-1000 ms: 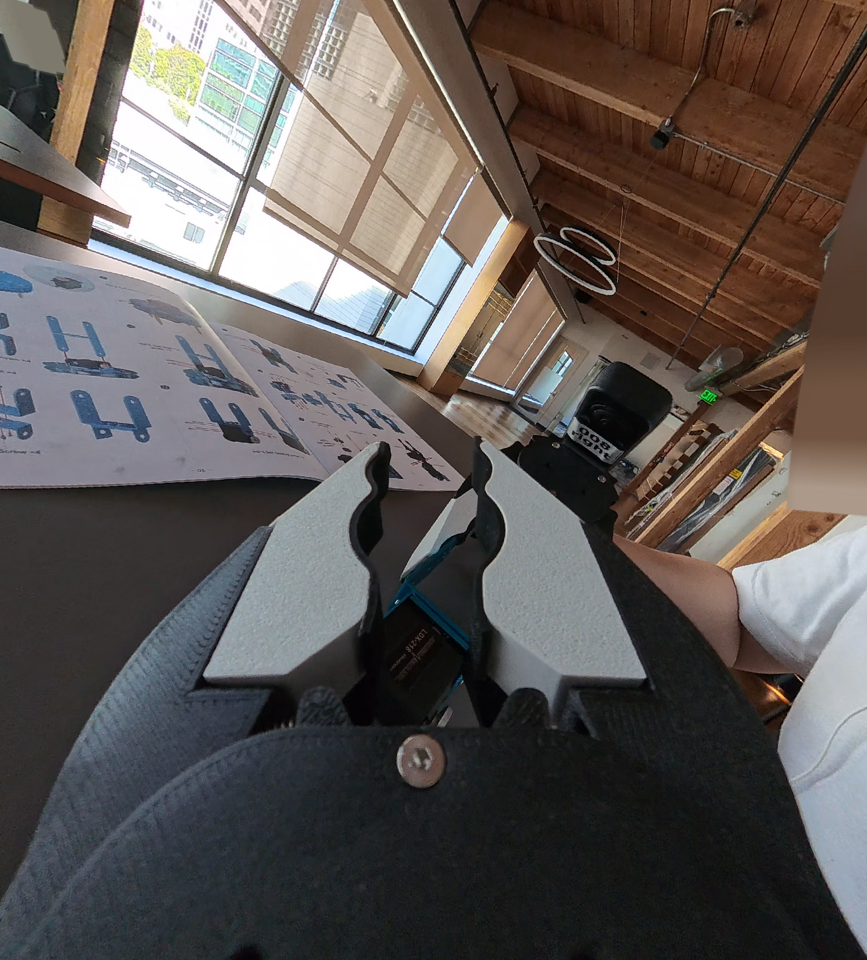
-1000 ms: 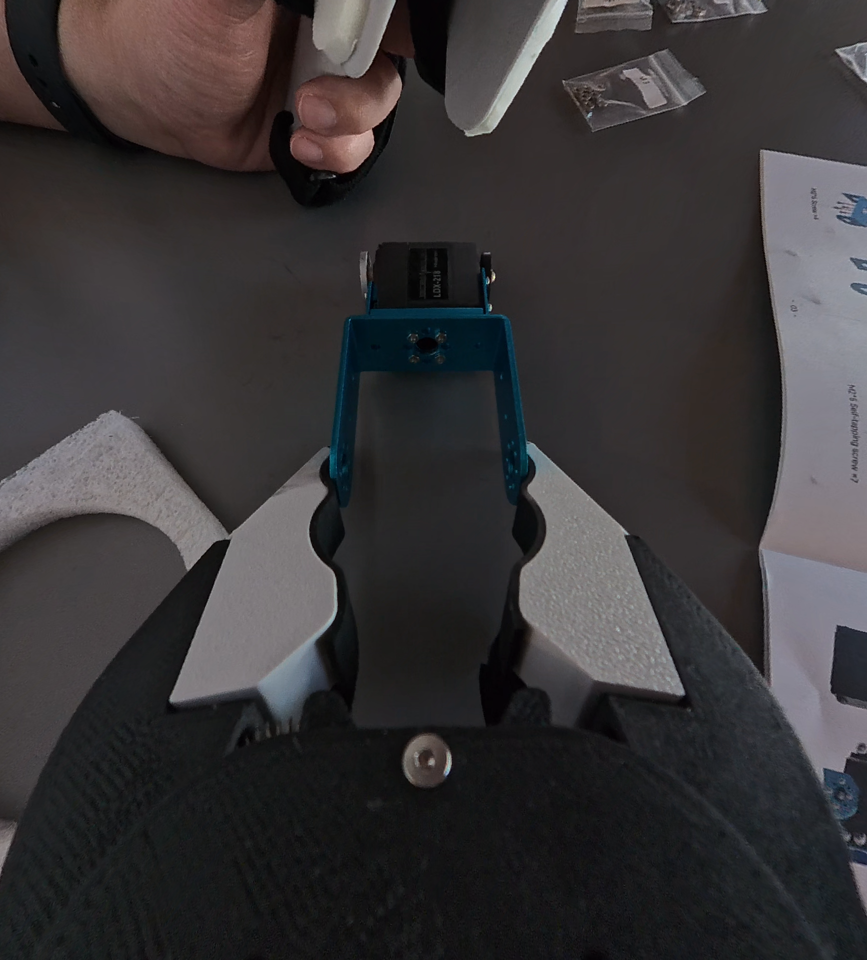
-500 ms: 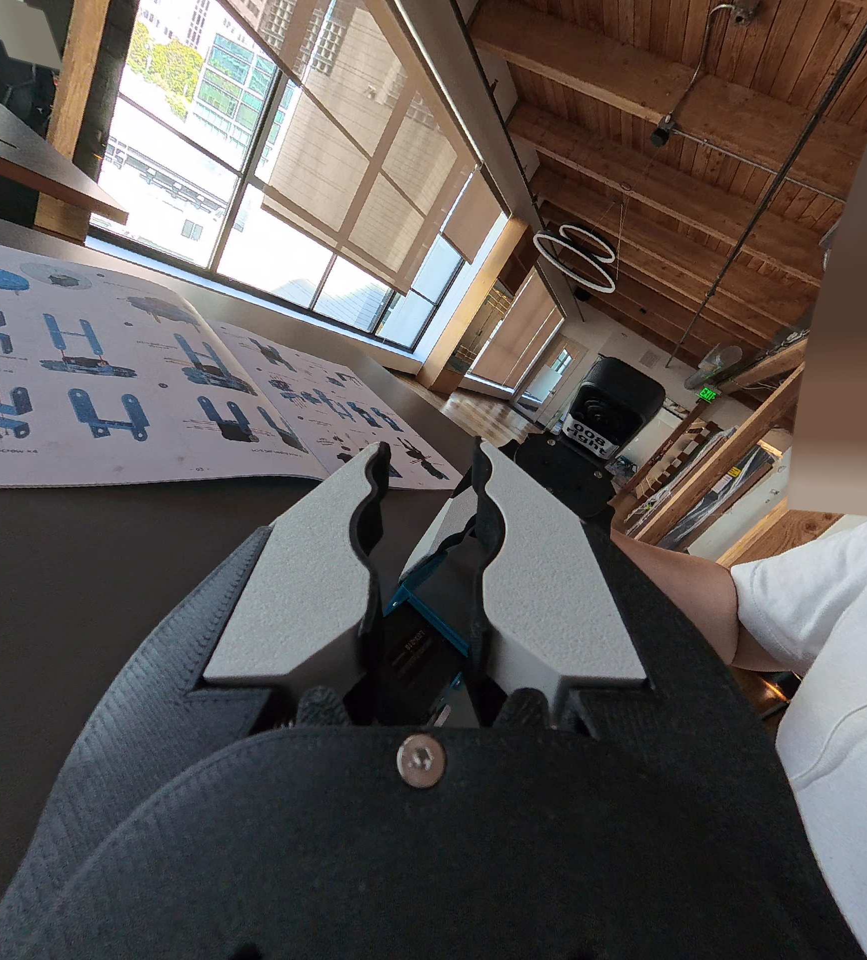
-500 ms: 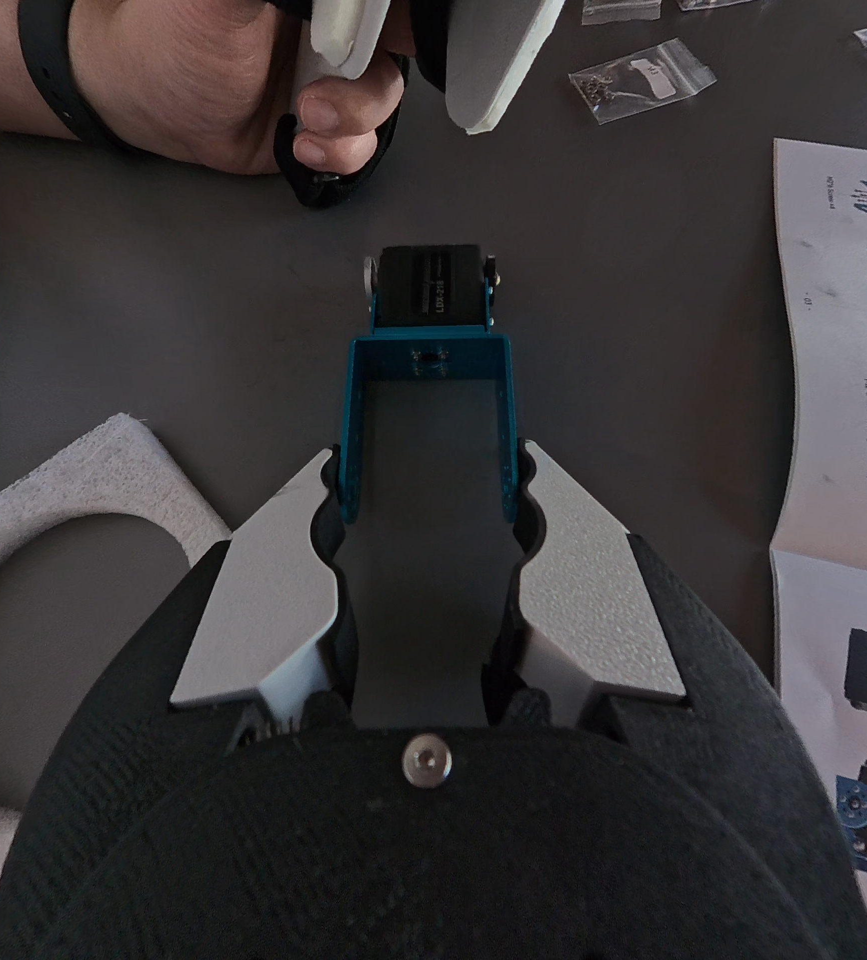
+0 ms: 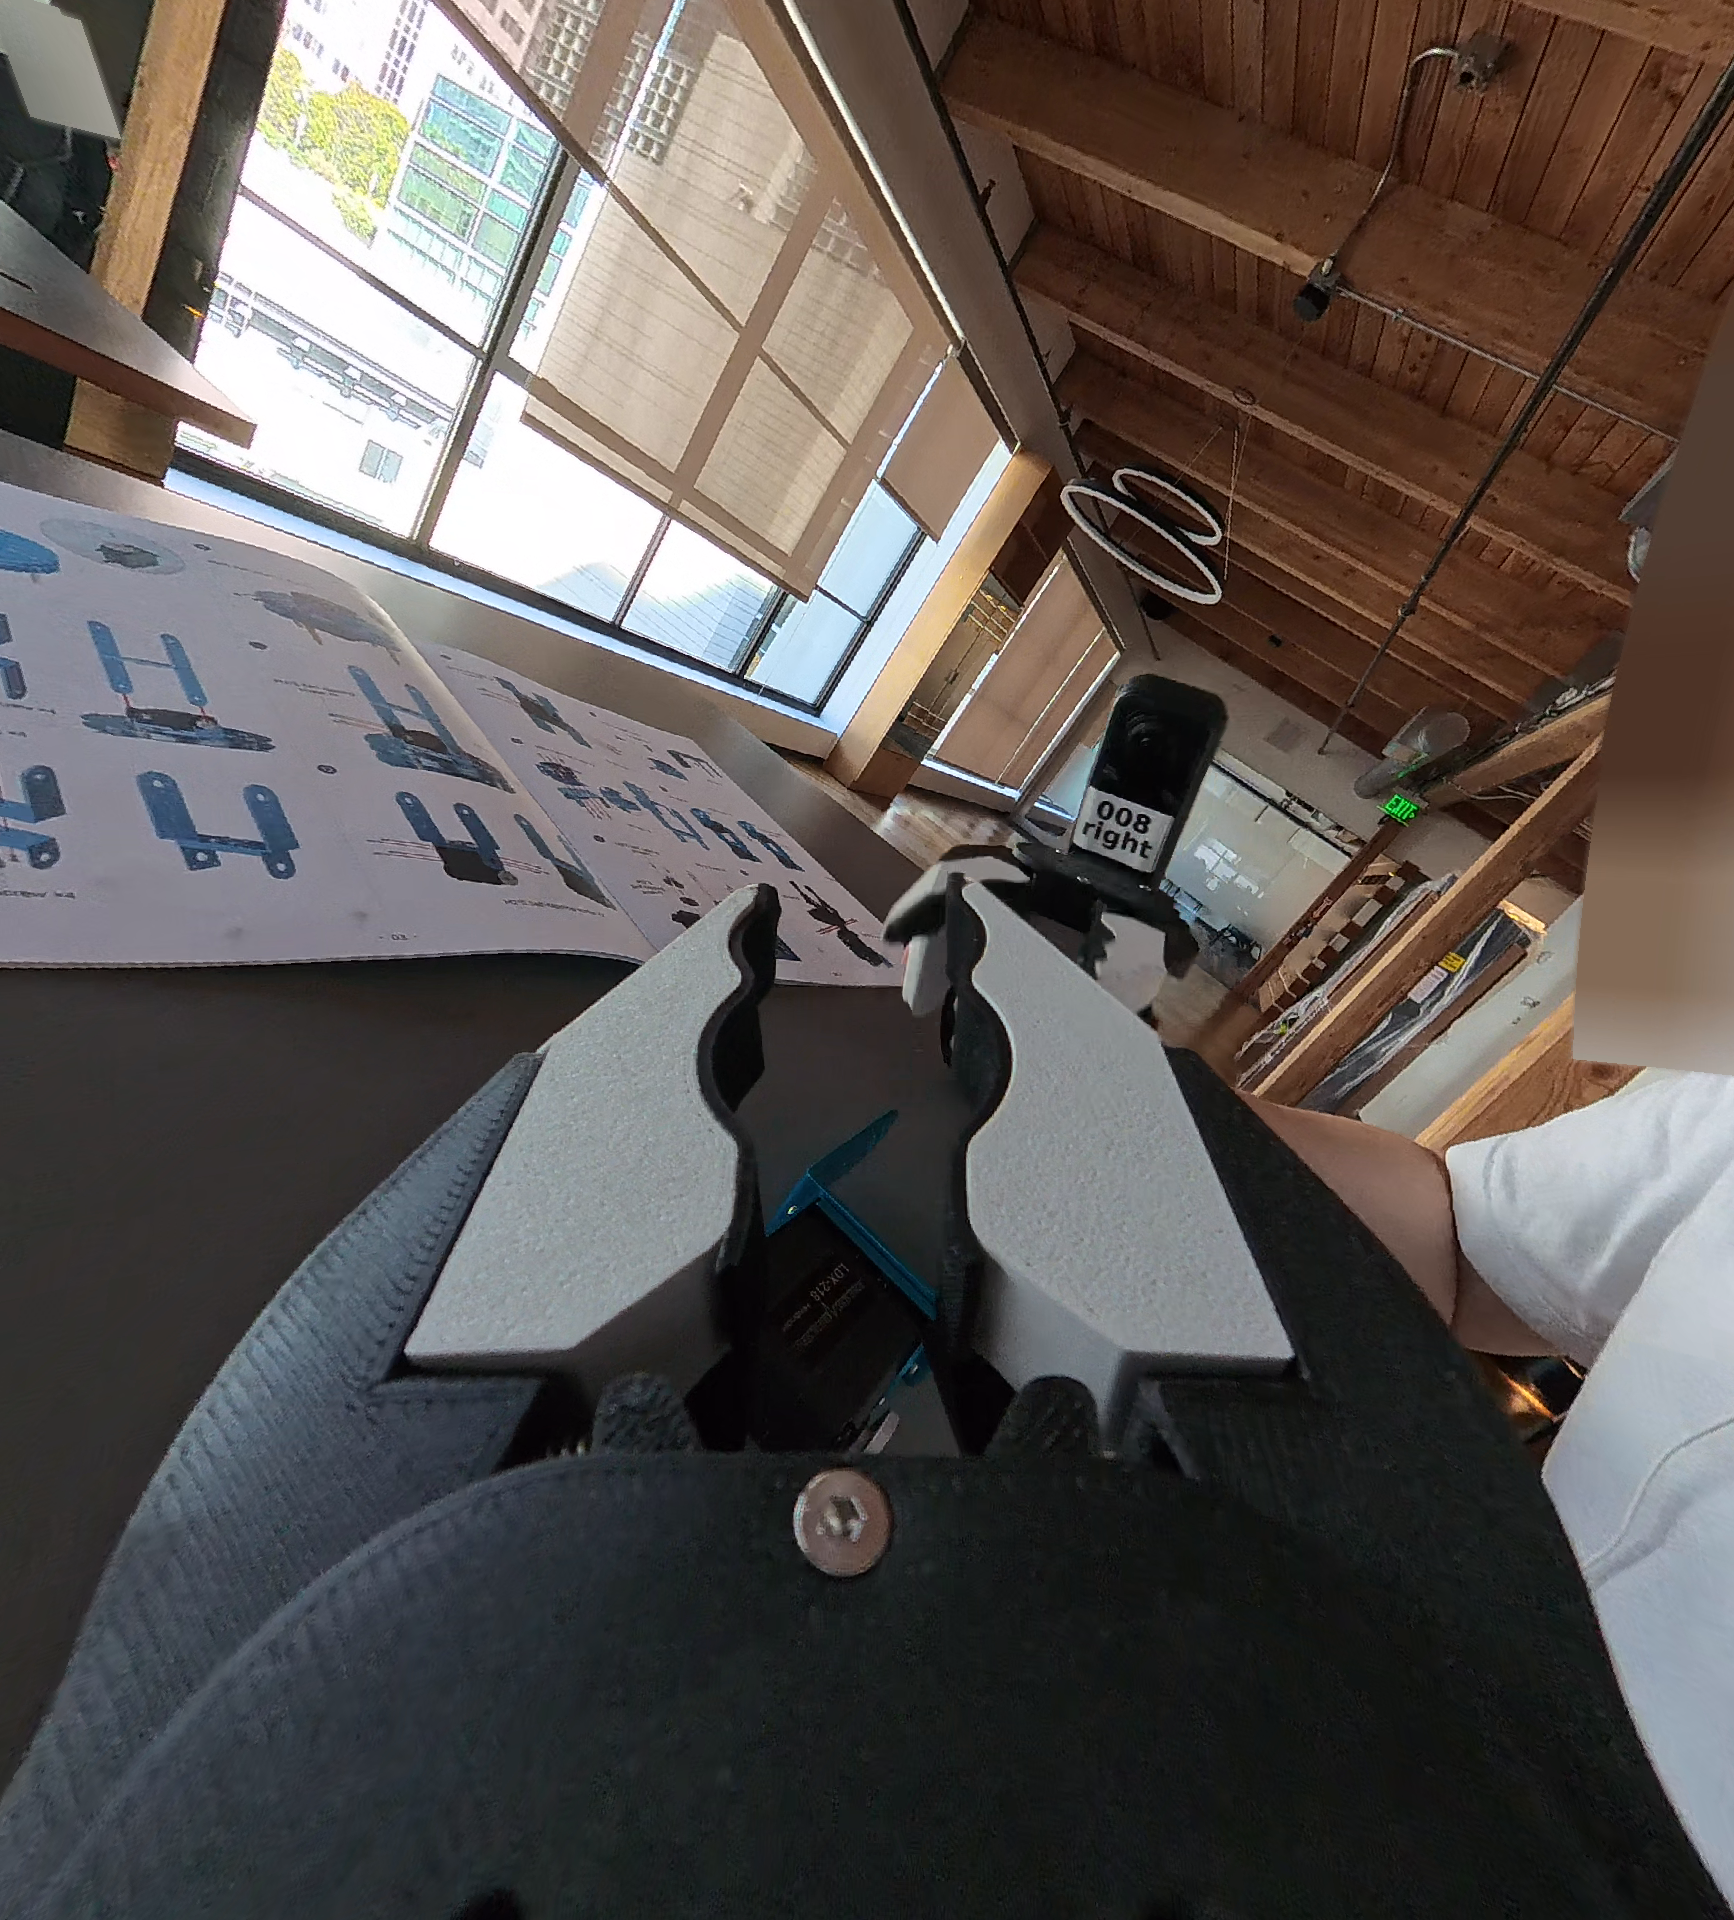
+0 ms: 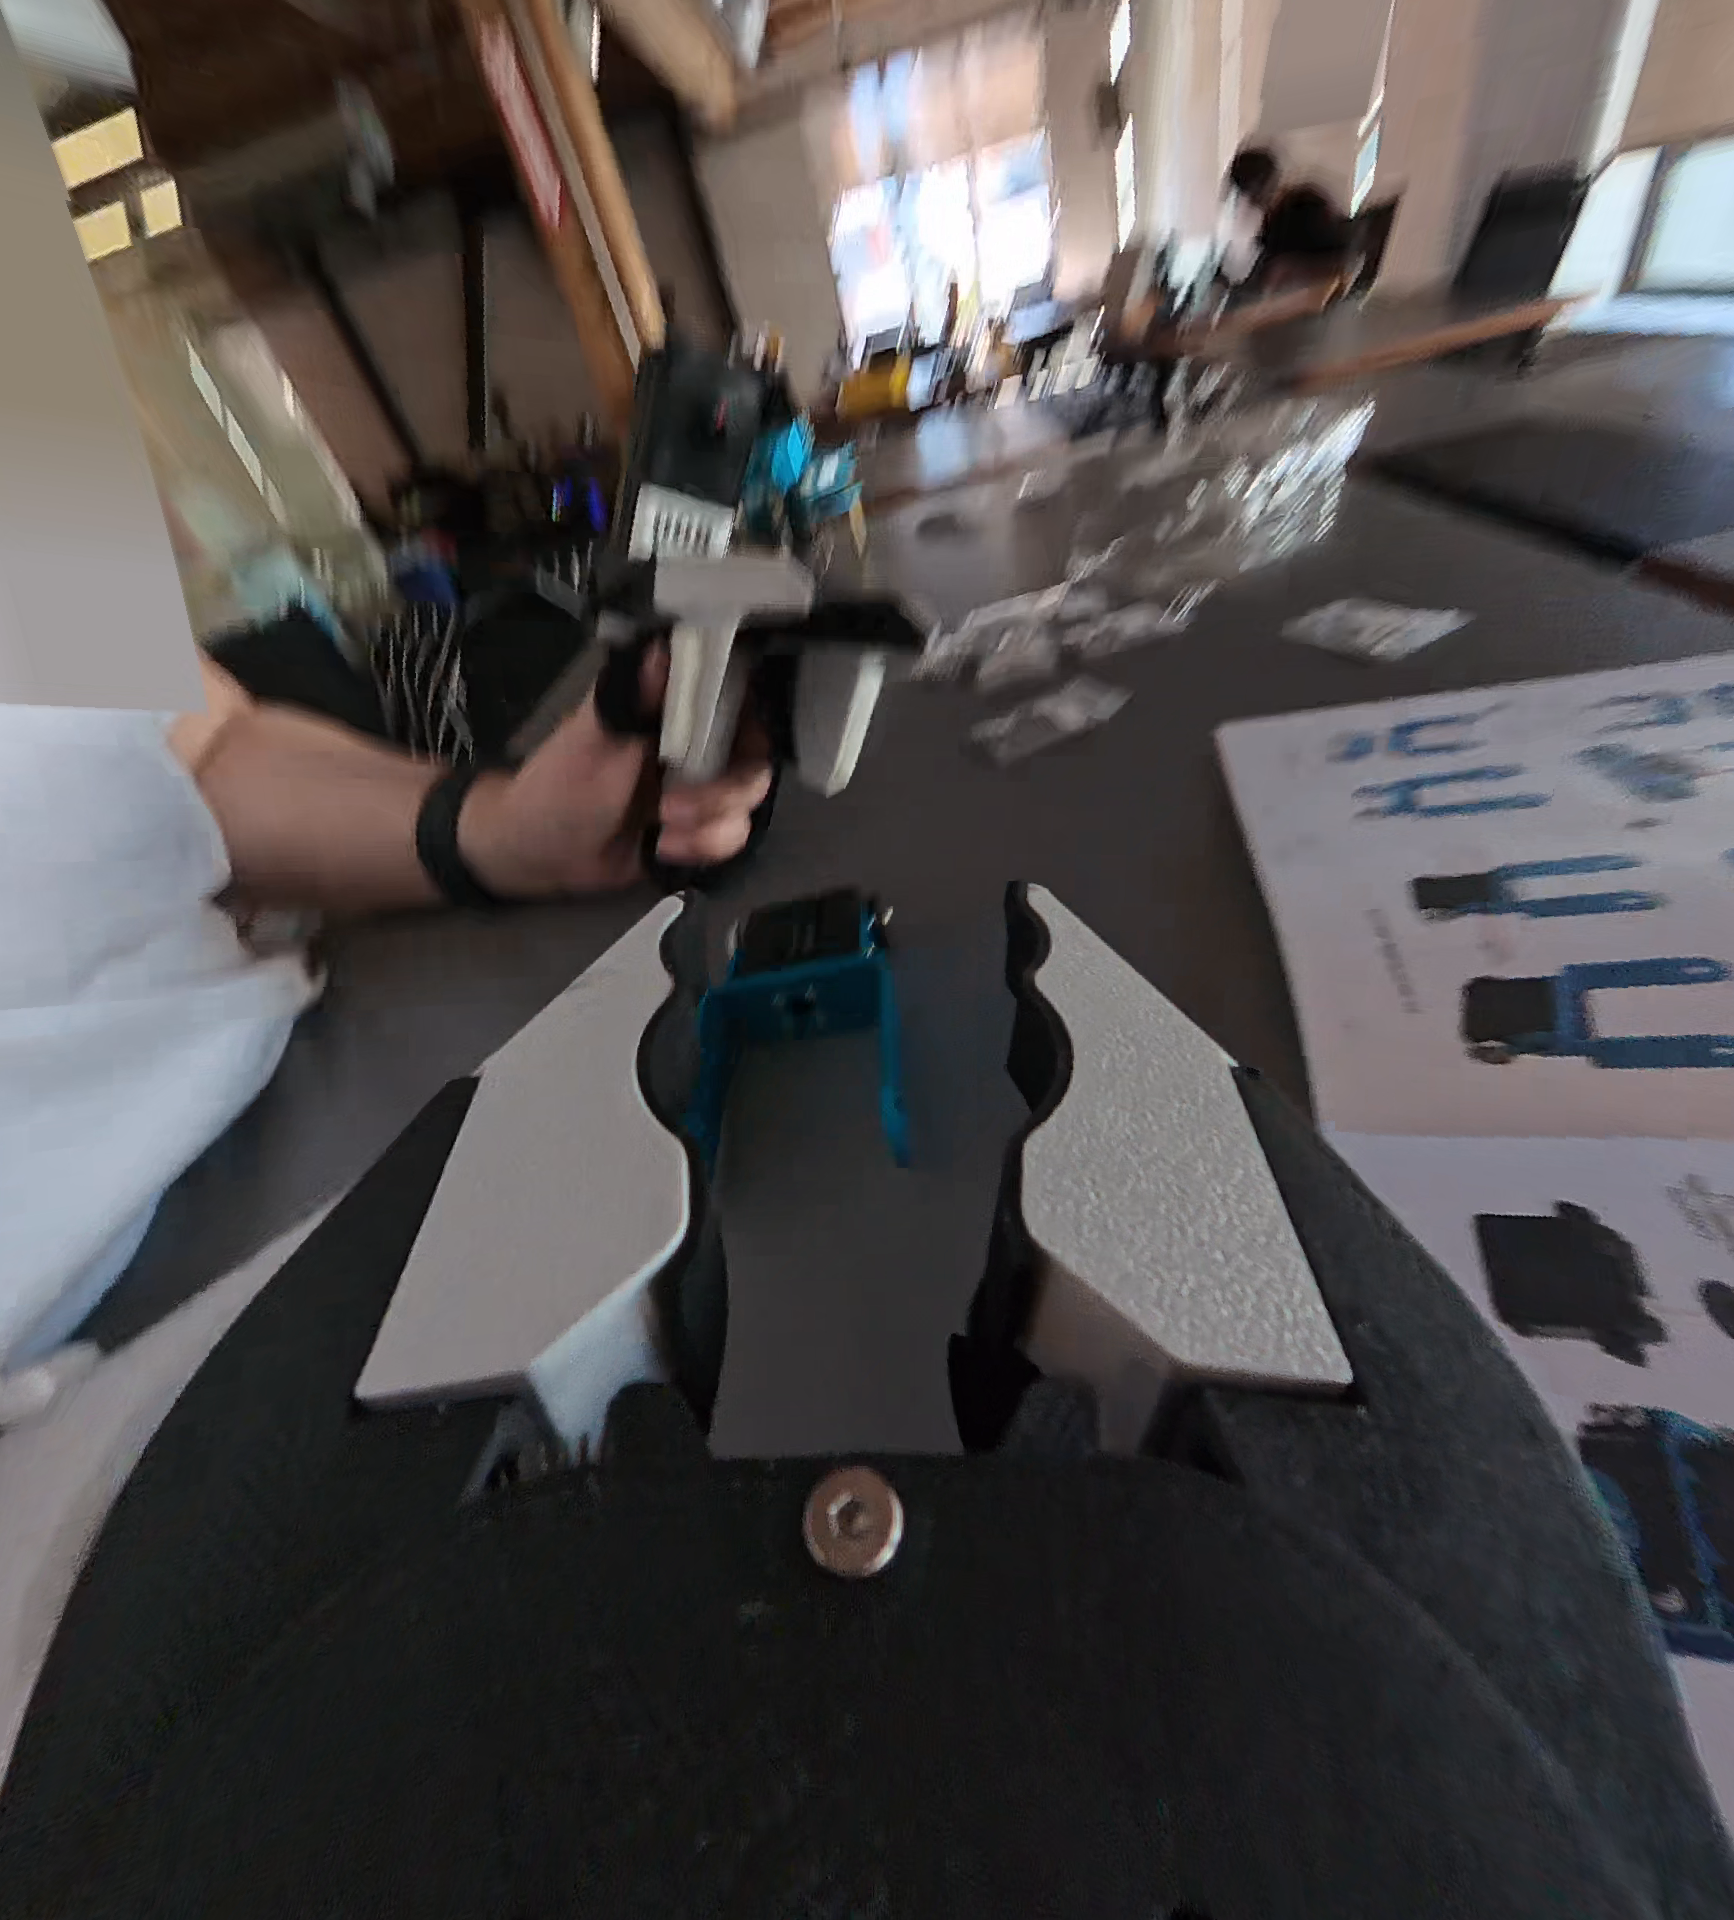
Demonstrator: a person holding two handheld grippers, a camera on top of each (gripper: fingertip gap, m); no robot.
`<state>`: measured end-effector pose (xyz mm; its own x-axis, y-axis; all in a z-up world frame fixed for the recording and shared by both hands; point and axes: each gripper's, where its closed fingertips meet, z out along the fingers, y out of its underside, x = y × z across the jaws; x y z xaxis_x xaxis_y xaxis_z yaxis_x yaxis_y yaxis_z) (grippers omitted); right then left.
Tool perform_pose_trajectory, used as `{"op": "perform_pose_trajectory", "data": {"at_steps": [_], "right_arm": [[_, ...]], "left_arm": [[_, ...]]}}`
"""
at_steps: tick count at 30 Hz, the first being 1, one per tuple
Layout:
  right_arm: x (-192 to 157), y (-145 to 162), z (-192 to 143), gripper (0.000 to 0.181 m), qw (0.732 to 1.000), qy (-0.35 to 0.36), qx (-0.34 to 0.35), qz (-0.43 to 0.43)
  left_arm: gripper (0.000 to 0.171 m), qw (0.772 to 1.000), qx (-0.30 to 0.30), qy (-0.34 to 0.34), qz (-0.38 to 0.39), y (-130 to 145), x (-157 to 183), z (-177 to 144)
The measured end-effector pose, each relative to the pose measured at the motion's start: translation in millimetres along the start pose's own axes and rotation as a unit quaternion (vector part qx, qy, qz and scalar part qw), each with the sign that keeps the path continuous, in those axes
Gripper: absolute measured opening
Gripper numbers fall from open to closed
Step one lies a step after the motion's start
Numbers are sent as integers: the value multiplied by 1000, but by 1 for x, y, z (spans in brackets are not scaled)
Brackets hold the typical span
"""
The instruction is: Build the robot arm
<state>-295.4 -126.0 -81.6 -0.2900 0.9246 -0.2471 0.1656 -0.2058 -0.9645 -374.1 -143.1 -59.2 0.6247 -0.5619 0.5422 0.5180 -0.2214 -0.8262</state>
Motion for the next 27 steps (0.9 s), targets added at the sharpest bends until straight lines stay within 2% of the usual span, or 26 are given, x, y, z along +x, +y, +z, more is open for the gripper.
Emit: {"op": "perform_pose_trajectory", "data": {"at_steps": [3, 7, 16, 22, 27], "right_arm": [[19, -27, -21, 57, 994, 50, 99, -2], [34, -54, -52, 50, 968, 161, 169, -88], [56, -33, -44, 35, 974, 193, 112, -47], [42, -26, -31, 30, 986, 133, 95, -37], [36, -21, -24, 29, 987, 128, 72, -65]], "left_arm": [[32, 1000, 1, 1, -1, 0, 0, 0], [32, 1000, 0, 3, -2, 0, 1, 1], [32, 1000, 0, 7, -9, 0, 1, 1], [32, 1000, 2, 6, -10, 0, 0, 1], [32, 1000, 1, 6, -9, 0, 0, 1]]}}
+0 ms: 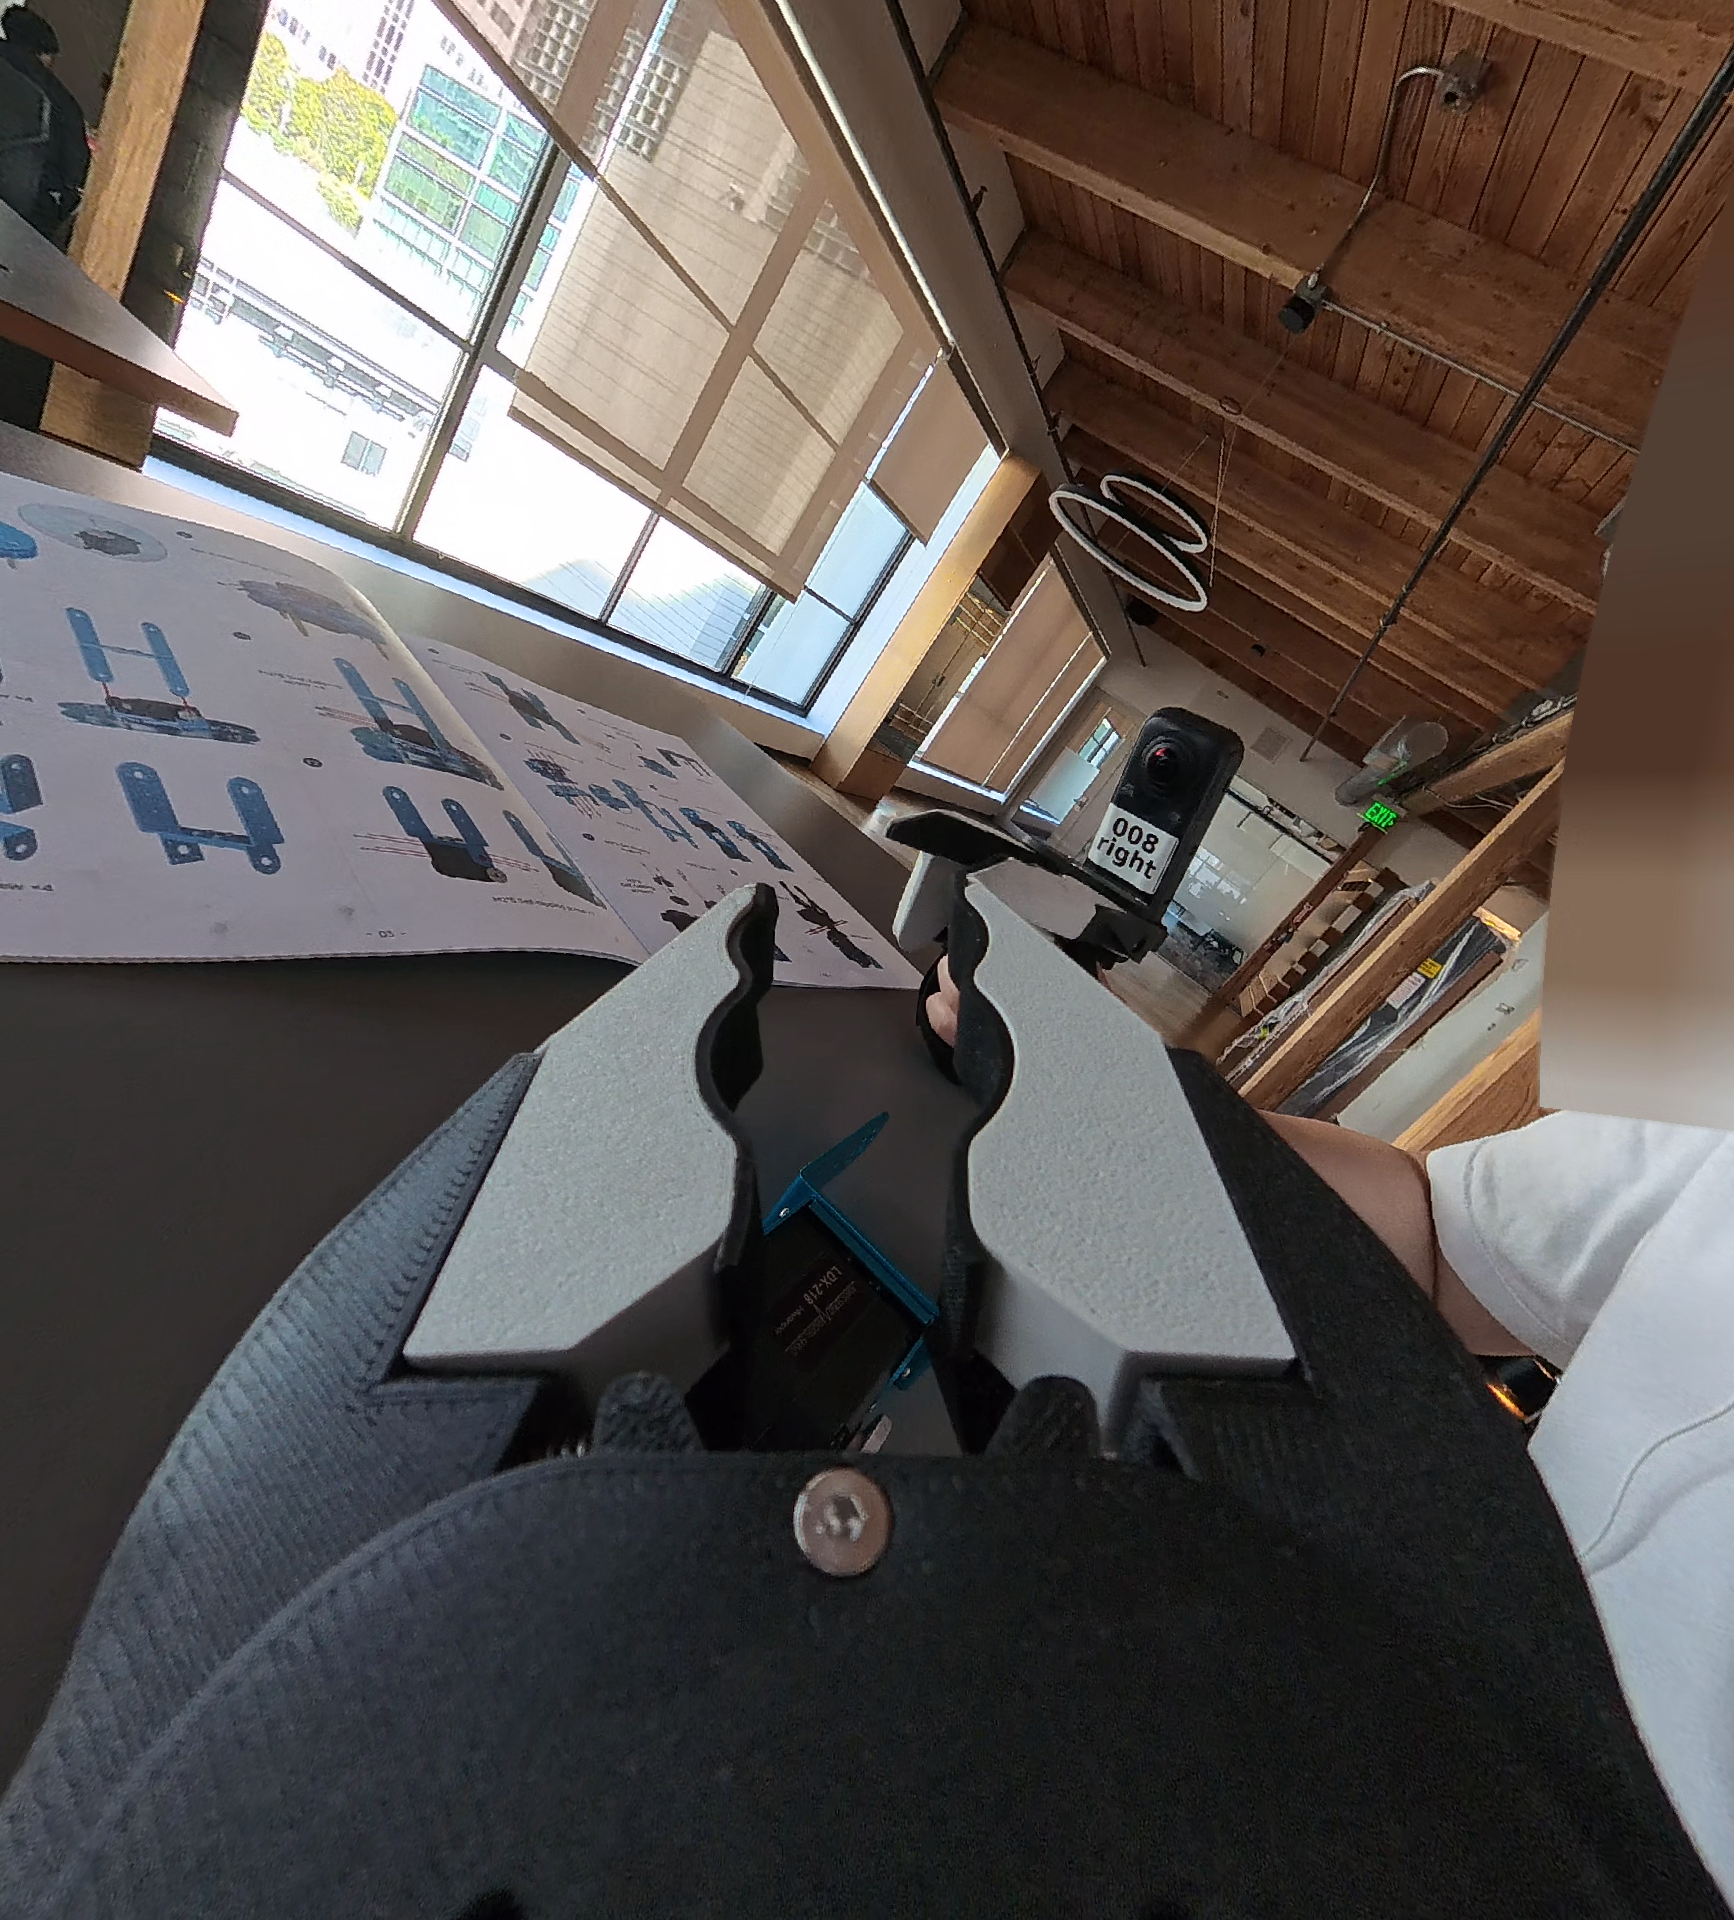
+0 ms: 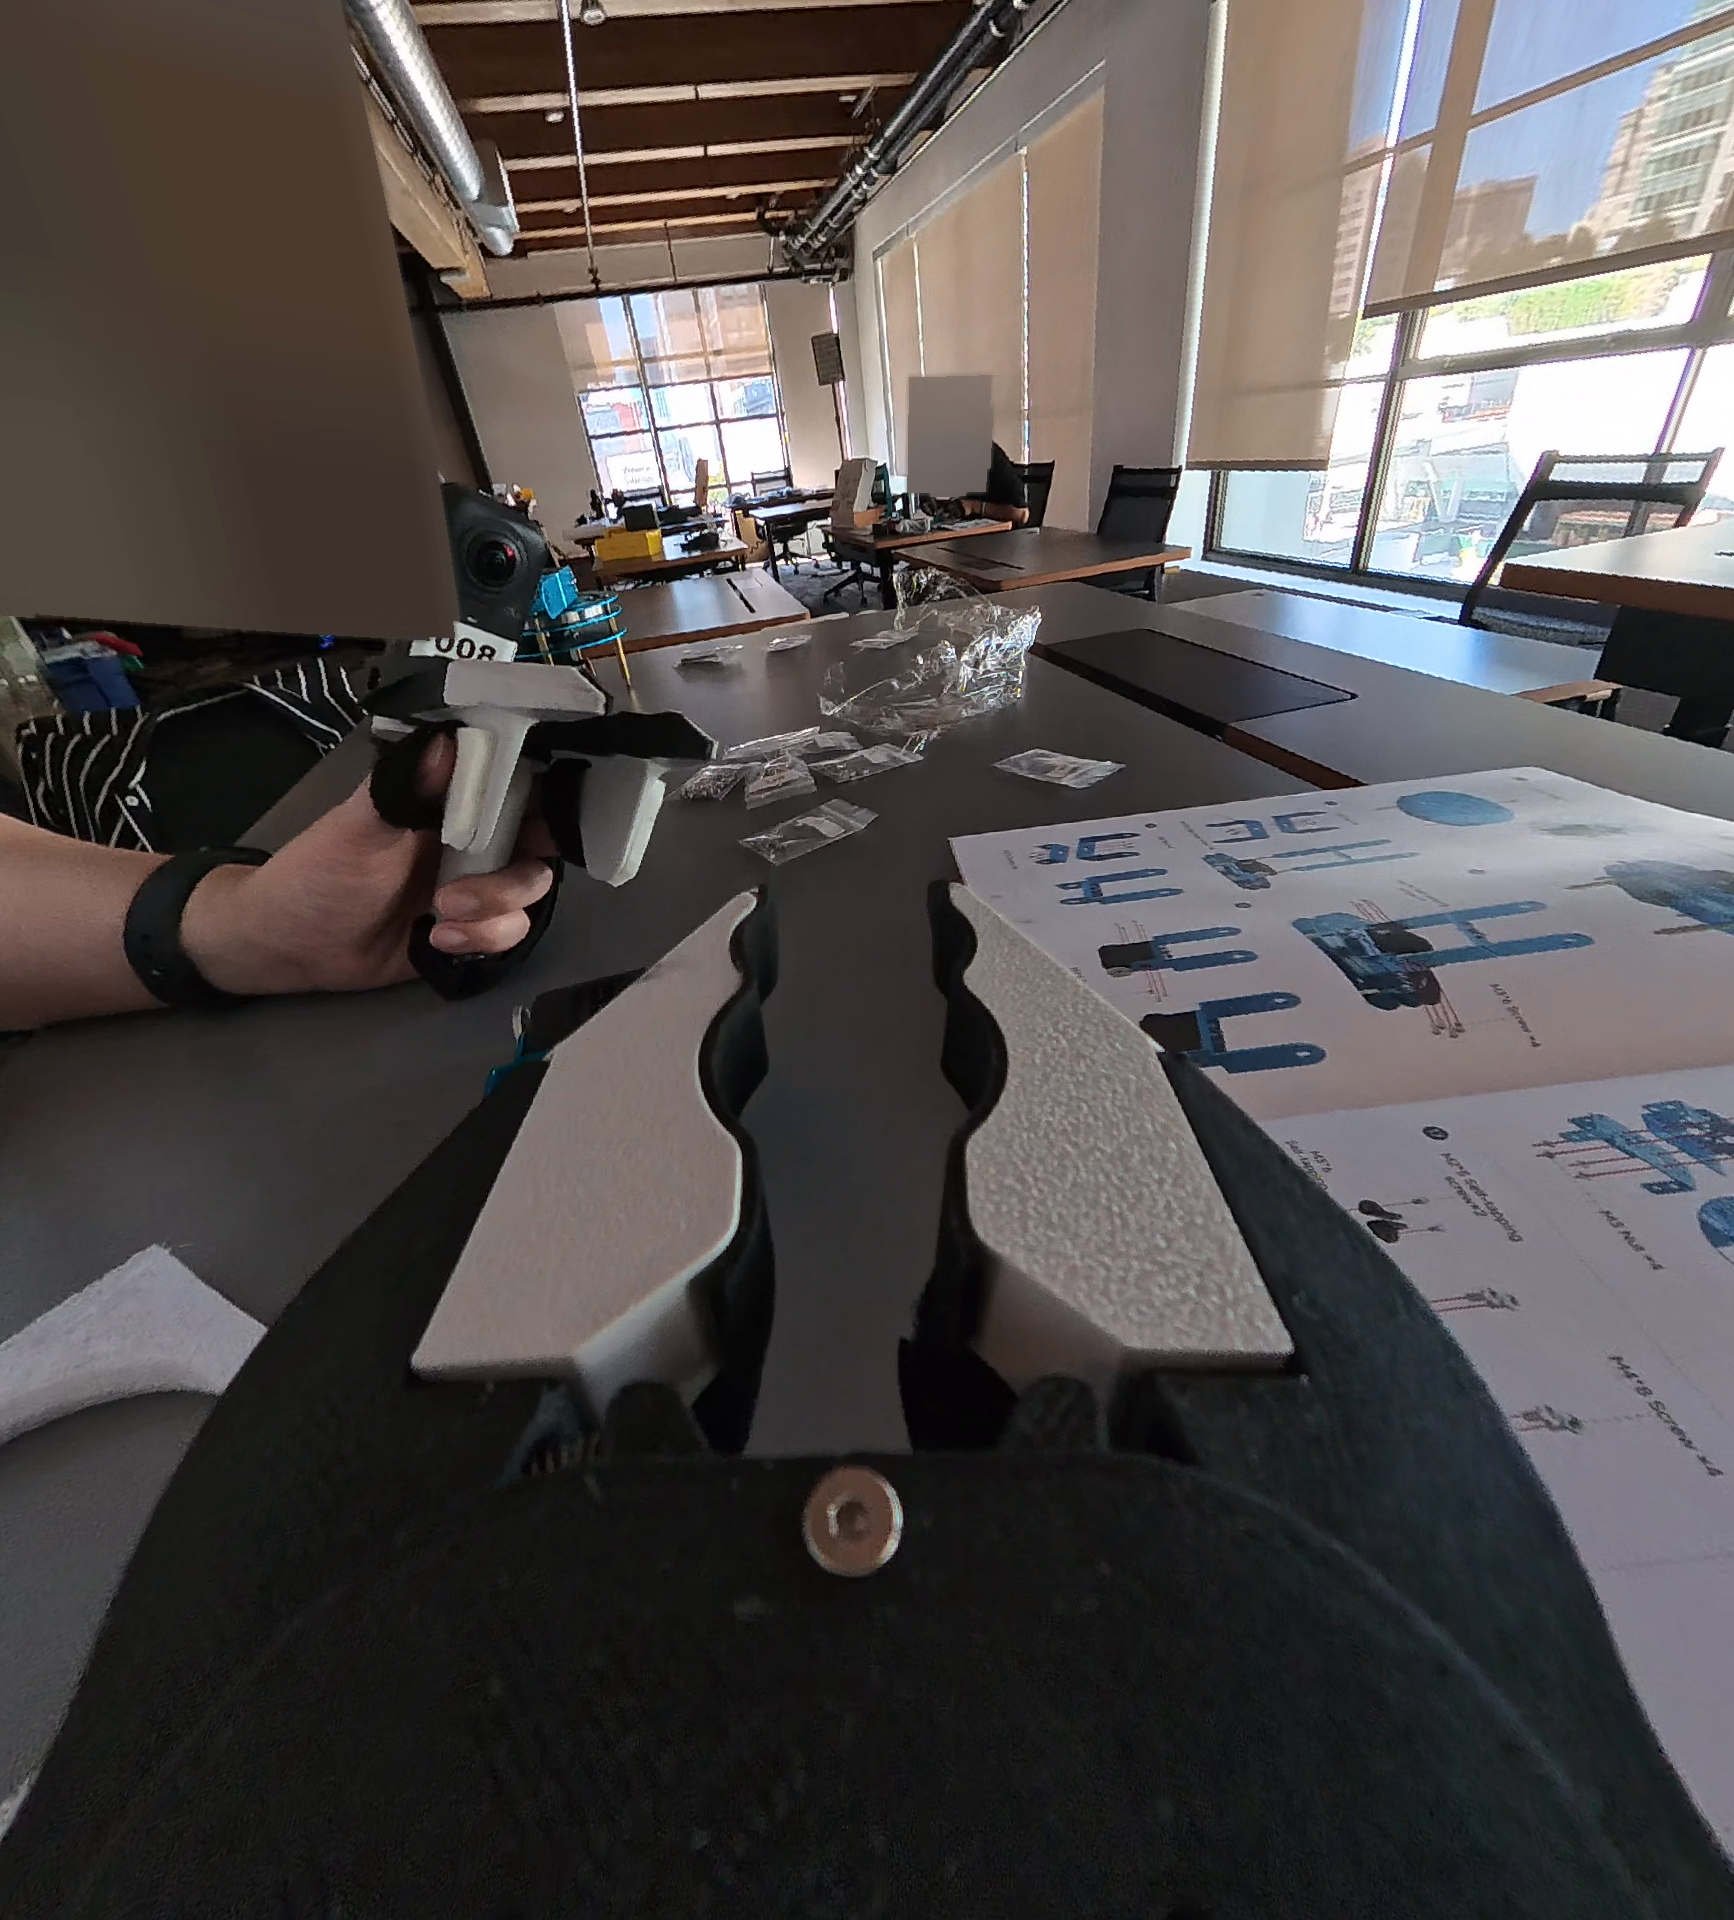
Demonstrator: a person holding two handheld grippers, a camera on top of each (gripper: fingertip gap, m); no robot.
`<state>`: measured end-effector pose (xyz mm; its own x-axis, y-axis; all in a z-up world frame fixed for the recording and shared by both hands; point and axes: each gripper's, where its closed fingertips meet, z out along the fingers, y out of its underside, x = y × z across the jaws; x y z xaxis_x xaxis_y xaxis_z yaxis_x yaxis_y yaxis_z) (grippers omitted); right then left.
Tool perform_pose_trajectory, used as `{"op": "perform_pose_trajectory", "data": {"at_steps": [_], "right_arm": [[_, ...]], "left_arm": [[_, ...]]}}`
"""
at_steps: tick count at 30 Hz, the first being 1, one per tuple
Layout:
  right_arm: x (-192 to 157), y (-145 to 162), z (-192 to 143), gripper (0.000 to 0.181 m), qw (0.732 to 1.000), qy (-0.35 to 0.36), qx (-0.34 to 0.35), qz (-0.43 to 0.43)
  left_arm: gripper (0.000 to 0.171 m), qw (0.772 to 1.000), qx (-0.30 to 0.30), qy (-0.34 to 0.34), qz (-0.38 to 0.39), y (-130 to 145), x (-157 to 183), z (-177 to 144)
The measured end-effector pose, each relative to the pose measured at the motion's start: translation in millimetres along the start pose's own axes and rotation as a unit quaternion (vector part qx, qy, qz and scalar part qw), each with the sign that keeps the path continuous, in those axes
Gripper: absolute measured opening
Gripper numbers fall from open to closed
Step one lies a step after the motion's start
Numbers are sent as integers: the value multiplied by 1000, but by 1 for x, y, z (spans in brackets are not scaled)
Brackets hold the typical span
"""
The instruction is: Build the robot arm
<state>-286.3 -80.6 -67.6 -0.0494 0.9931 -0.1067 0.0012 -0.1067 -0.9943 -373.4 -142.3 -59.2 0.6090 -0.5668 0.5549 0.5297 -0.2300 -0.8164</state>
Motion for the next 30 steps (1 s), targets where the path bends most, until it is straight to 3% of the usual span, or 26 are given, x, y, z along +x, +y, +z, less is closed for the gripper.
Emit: {"op": "perform_pose_trajectory", "data": {"at_steps": [25, 30], "right_arm": [[1, -1, 0, 28, 1000, -4, 3, 10], [-12, 1, 2, 29, 999, -44, -1, 10]], "left_arm": [[33, 1000, 2, -2, 2, -1, 0, 0], [33, 1000, 3, -1, -2, -1, -1, -1]]}}
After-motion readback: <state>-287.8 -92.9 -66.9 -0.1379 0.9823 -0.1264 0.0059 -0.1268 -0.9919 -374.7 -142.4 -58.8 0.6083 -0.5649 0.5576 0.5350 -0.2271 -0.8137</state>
